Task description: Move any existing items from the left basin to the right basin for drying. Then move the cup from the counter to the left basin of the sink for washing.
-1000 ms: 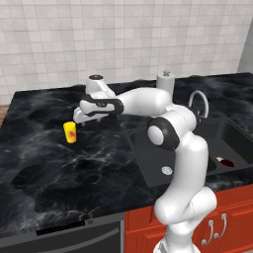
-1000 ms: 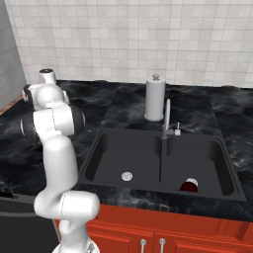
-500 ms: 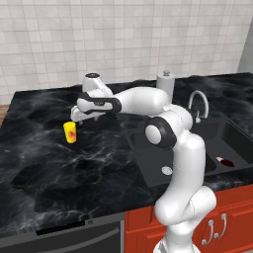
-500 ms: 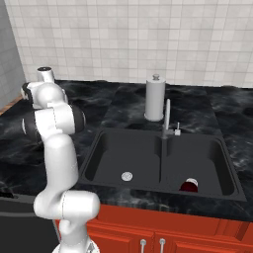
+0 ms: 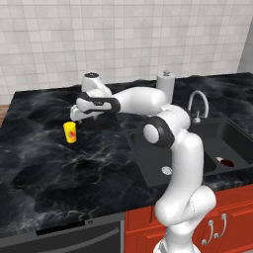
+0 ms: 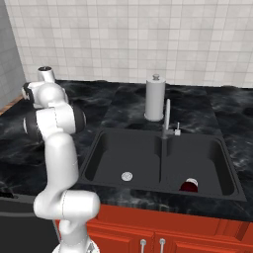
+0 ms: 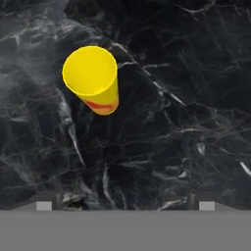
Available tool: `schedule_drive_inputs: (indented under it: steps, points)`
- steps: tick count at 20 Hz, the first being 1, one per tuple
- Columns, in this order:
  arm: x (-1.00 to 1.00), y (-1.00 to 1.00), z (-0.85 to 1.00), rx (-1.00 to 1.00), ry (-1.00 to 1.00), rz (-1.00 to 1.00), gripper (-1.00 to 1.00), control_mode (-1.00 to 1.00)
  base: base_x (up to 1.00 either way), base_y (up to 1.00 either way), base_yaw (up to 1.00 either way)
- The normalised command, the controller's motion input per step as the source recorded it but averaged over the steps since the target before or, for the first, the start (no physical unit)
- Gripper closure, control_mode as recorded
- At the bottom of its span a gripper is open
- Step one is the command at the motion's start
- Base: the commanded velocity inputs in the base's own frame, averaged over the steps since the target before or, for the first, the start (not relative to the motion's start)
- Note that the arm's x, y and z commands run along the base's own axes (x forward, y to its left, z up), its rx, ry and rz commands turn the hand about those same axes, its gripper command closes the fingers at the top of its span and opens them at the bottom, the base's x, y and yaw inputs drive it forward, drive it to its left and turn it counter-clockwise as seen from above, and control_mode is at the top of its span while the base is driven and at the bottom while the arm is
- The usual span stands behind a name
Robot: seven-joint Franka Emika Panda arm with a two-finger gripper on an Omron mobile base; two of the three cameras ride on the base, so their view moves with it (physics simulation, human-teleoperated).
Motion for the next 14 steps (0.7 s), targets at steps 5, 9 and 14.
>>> schedule_drive_inputs:
  steps: [5, 9, 14]
  points:
    - [0.15, 0.09, 0.00, 0.00, -0.01, 0.00, -1.00, -1.00, 0.00, 0.00, 0.00]
    - [0.17, 0.14, 0.00, 0.00, -0.01, 0.00, -1.00, -1.00, 0.00, 0.00, 0.00]
    - [0.10, 0.19, 0.00, 0.00, 0.00, 0.00, -1.00, -1.00, 0.00, 0.00, 0.00]
